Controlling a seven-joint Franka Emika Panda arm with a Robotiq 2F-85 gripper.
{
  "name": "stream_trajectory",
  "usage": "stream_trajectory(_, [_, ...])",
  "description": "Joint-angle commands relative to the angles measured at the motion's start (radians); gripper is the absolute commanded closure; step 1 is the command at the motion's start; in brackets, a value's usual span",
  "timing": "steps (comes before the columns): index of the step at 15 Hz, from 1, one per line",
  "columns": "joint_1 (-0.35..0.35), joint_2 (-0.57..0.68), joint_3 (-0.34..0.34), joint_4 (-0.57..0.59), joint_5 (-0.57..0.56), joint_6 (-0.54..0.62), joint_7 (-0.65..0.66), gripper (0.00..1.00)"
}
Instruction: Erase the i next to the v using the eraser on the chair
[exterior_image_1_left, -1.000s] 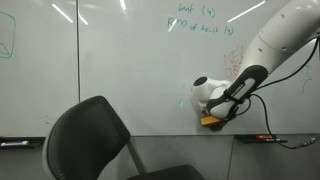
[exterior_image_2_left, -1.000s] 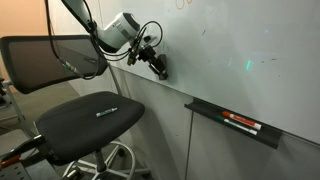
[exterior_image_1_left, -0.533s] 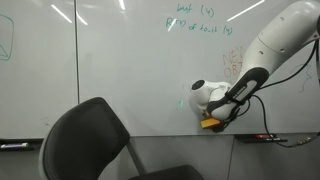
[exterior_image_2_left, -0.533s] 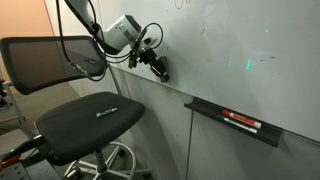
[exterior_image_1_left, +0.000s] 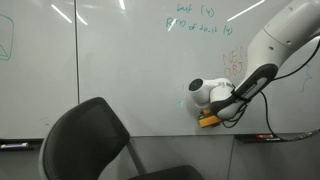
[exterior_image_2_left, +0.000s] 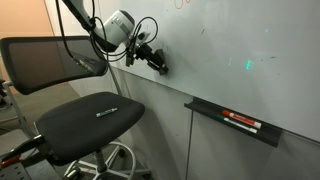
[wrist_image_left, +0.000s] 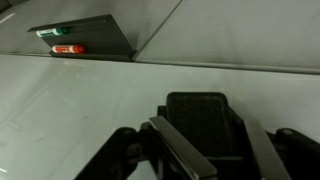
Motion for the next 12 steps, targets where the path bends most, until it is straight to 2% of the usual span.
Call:
stream_trajectory(1, [-0.064, -0.077, 0.07, 0.026, -0.133, 0.025, 0.033, 0.68])
stream_trajectory(6, [-0.114, -0.175, 0.163, -0.02, -0.184, 0.039, 0.034, 0.68])
stream_trajectory(12, [-0.143, -0.267, 0.25, -0.062, -0.241, 0.069, 0.035, 0.68])
